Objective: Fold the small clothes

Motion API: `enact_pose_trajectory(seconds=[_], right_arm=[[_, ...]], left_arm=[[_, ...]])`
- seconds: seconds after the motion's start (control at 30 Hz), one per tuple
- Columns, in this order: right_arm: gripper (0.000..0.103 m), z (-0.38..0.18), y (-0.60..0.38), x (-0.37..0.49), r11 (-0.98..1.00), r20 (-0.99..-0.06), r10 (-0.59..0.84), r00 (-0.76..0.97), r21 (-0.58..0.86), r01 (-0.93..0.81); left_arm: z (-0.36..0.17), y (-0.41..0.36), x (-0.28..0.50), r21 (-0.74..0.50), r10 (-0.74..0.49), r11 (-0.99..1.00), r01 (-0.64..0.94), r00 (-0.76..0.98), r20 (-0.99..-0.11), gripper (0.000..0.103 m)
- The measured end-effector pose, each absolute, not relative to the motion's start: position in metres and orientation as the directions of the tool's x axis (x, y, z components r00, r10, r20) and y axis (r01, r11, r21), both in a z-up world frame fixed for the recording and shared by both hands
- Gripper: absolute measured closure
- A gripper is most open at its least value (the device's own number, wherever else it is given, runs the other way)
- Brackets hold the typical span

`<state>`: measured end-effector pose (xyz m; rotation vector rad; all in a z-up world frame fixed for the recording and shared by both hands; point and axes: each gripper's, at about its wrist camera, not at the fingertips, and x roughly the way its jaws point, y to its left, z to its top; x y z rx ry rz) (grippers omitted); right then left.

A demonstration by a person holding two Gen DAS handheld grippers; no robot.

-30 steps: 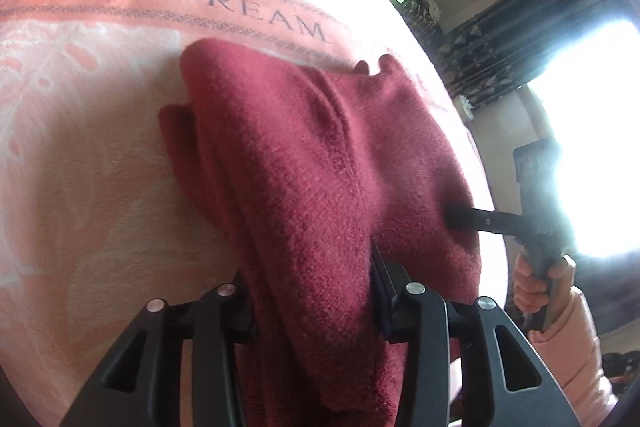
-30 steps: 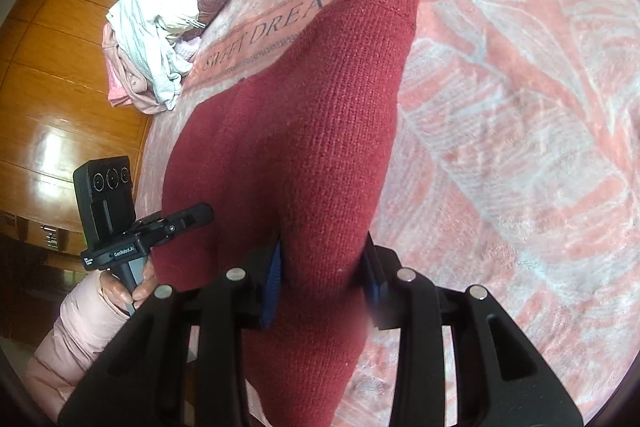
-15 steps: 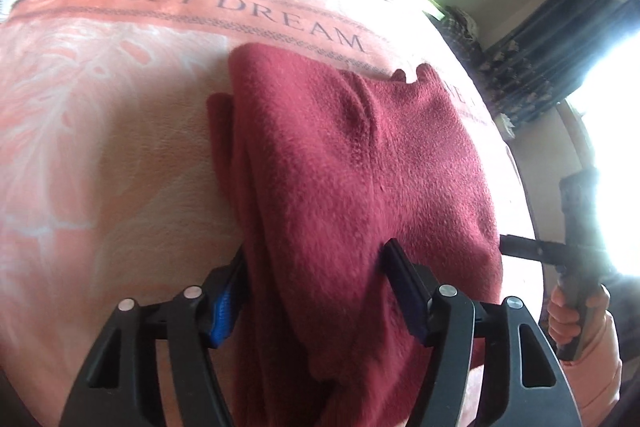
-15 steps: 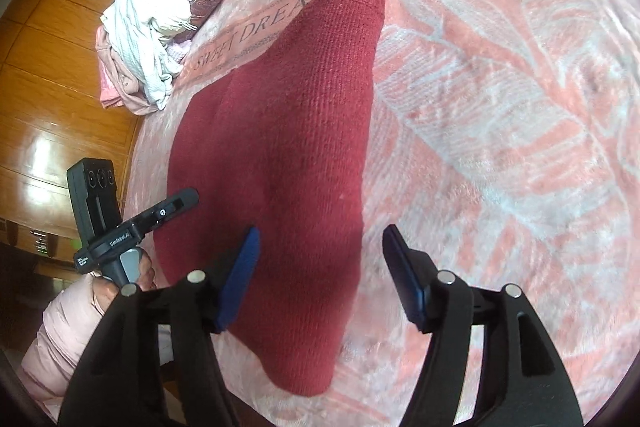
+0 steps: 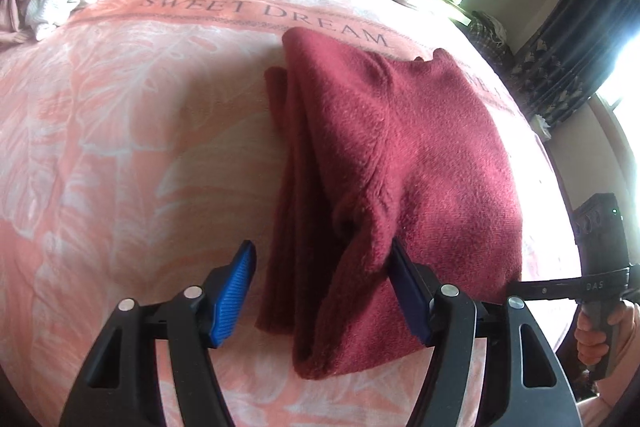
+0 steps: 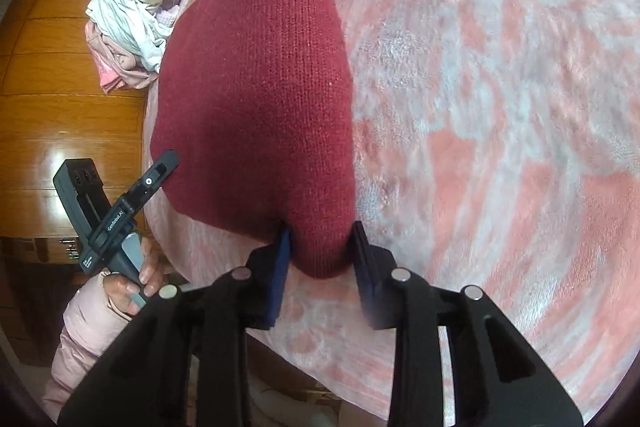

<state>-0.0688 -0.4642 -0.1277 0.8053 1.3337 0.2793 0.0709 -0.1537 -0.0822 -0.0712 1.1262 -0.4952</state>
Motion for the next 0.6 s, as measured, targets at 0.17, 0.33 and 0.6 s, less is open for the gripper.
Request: enact_pose_trajectory(seconds=[0.17, 0.33, 0.6], right_arm=[[0.087, -0.104, -0.449, -0.072, 0.787, -0.806, 0.544, 0.232, 0.586, 0.193], [0.087, -0.123, -0.439, -0.067, 0.824, -0.852, 0.494, 0.172, 0.522, 0.22], [0.052, -0.084, -0.426, -0.069, 0.909, -0.915, 0.327, 0.235, 0.373, 0.187]], left_arm=[[-0.089, -0.155, 0.068, -0.274, -0.394, 0.893, 0.357, 0.326, -0.859, 0.035], [-0.114, -0.155, 0.069, -0.283, -0.391, 0.892, 0.352, 0.291, -0.873, 0.033], [-0.102, -0.153, 0.066, -0.281, -0.377, 0.903, 0.324, 0.287, -0.881, 0.033]])
